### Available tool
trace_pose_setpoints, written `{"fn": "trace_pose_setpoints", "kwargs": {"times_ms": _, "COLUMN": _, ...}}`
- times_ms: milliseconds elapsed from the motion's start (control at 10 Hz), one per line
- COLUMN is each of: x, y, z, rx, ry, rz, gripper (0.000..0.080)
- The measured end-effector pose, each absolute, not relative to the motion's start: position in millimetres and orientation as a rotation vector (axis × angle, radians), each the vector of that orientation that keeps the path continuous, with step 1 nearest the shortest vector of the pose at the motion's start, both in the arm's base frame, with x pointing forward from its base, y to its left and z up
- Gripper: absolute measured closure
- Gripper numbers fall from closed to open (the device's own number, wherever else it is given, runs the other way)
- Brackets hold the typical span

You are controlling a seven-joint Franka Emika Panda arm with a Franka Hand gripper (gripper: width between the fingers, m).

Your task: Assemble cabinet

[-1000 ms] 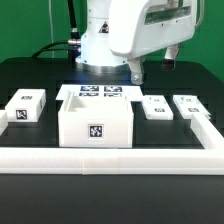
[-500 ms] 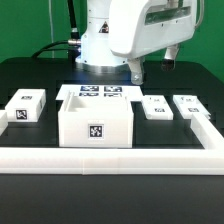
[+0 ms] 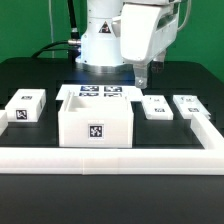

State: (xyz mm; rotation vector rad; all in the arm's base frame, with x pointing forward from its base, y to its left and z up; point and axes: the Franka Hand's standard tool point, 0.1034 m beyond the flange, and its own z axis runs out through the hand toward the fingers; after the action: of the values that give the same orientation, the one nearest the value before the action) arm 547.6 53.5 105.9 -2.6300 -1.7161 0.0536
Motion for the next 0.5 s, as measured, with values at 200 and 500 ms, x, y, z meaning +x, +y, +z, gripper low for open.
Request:
{"fn": "trace_pose_setpoints", "kwargs": {"times_ms": 200, "x": 547.5, "y": 53.4, "z": 105.5, "rx": -2.630, "ry": -1.716, "rz": 0.054, "gripper": 0.0001}}
{"fn": "trace_pose_setpoints", "kwargs": {"times_ms": 500, "x": 538.8, "y": 32.4, "z": 97.1, "rx": -2.464, "ry": -1.971, "rz": -0.003, "gripper": 0.0001}}
